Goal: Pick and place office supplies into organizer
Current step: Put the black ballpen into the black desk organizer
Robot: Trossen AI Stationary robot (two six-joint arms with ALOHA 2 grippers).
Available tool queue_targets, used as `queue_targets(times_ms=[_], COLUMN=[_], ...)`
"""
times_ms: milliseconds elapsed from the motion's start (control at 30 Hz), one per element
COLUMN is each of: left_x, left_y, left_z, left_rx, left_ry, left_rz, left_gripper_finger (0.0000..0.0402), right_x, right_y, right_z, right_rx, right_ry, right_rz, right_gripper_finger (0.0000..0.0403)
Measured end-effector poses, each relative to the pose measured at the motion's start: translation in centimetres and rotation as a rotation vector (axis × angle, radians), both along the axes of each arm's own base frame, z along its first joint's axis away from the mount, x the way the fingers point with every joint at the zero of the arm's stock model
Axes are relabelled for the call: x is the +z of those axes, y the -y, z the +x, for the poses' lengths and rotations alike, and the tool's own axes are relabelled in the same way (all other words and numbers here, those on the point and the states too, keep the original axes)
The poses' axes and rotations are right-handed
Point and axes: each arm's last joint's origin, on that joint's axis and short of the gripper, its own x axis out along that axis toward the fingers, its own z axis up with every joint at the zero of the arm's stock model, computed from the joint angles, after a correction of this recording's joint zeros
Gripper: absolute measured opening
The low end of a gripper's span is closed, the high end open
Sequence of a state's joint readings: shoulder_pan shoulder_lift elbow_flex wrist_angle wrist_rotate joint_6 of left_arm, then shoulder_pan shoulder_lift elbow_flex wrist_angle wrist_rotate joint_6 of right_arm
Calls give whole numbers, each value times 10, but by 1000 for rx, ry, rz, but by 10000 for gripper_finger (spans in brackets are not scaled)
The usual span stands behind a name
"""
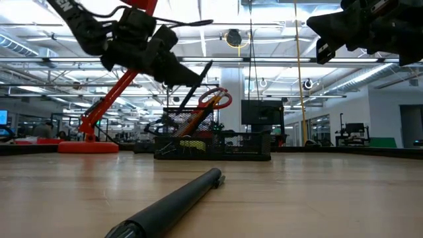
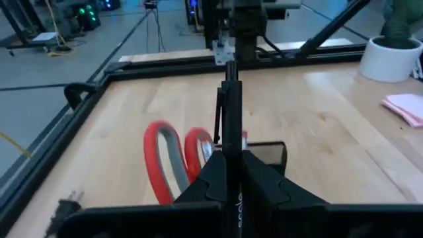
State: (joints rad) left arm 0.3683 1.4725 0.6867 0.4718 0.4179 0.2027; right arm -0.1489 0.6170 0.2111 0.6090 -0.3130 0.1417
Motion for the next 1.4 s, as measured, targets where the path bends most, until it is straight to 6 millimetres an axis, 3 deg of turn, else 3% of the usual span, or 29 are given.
queue_targets(times_ms=[267,733,933,1100,1400], left_x=[-6,-48,-52,-52,-44], left_y=[1,-6,-7,-7,-8], left_z=[-5,7,8,8,9], left_rx=[1,45,53,65,81], left_ry=[51,-57,-66,-68,-45], left_rz=[14,-81,-96,-114,-115], left_gripper_finger=[20,22,26,63,175], right_x=[0,-1,-1,-1,-1], right_y=[0,2,2,2,2], right_z=[0,1,1,1,1], right_rx=[-13,-78,-78,-79,-79], right_ry=[1,-2,-1,1,0], right_rz=[-5,-5,-15,-20,-20], right_gripper_finger=[0,0,0,0,0])
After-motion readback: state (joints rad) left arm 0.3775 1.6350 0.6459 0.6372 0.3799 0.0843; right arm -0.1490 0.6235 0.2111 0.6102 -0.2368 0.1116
